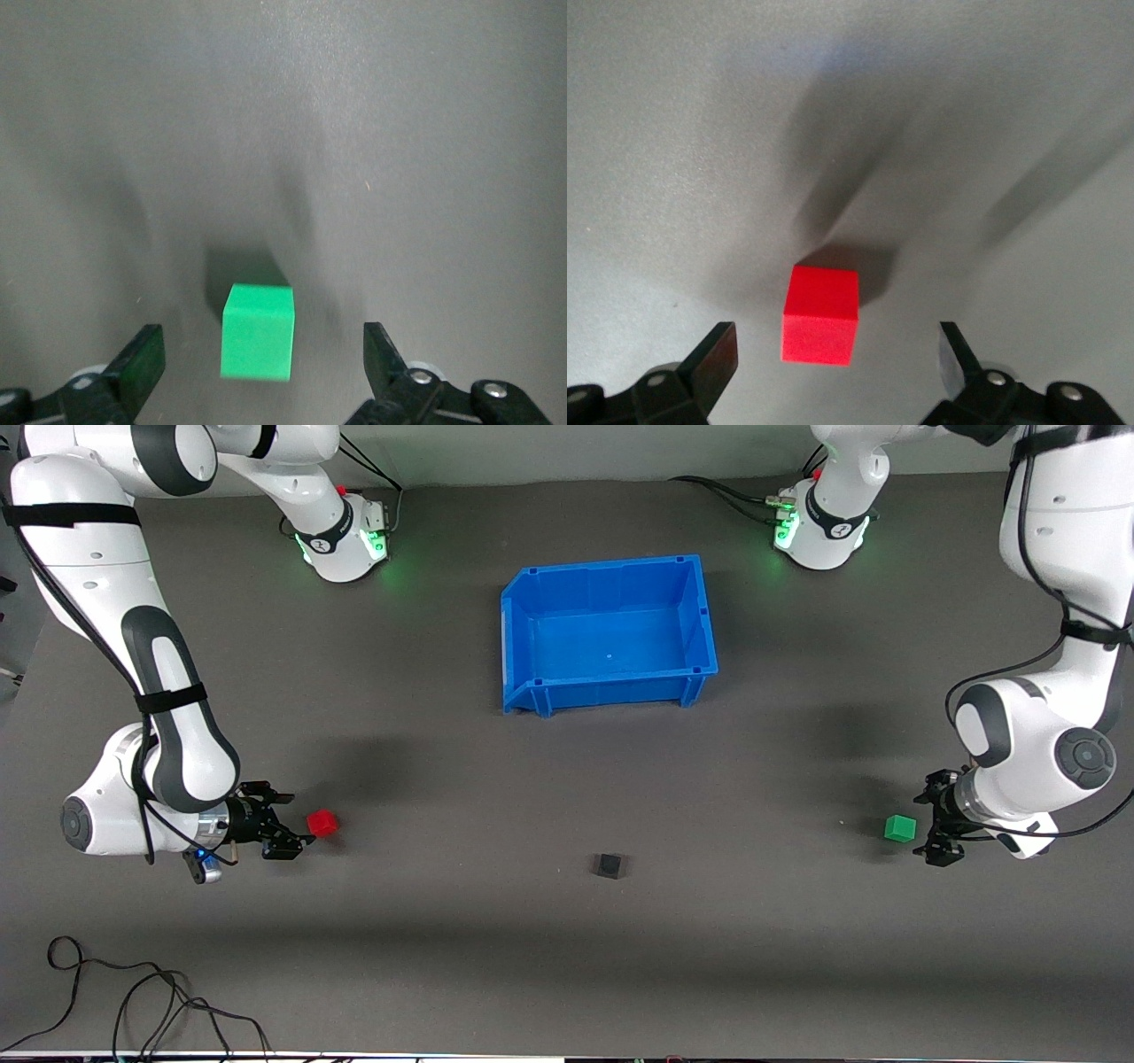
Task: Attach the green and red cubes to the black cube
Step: 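Grasp the red cube with the right gripper while the left gripper grasps green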
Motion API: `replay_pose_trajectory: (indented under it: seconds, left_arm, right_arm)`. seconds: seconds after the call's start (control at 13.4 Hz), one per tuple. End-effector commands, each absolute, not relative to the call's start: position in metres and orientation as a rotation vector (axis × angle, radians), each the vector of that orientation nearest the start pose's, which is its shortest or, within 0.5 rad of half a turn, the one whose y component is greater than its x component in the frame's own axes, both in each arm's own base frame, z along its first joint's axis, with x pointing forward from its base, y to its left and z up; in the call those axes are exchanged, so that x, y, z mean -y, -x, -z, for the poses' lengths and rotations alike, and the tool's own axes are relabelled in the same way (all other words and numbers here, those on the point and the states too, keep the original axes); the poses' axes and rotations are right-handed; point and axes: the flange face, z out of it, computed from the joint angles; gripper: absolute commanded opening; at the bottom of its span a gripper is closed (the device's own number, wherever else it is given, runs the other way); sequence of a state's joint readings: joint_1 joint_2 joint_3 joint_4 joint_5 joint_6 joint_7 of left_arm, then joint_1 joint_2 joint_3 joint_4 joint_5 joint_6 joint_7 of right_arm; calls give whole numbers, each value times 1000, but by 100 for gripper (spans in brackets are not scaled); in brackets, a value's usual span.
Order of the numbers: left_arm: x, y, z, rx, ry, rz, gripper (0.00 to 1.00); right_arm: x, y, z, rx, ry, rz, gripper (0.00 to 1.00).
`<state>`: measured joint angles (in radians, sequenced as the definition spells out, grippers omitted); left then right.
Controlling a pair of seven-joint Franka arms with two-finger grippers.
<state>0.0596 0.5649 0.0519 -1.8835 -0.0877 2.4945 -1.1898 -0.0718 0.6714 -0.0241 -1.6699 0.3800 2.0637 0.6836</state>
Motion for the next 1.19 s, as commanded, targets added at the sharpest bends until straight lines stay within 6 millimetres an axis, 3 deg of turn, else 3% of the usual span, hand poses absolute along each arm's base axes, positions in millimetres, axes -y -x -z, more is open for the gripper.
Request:
replay_pose_trajectory:
  seconds: [0.0, 0.52, 1.12]
  left_arm:
    - [-73, -644, -202, 2044, 2464, 76, 97]
    - [-76, -647, -185, 2029, 2470, 68, 85]
    - [-66, -645, -180, 1988, 2487, 50, 87]
  right_arm:
    - [41, -654, -183, -1394, 2487, -502, 100]
    - [39, -651, -163, -1372, 2477, -515, 98]
    - [31, -651, -167, -1354, 2481, -531, 19]
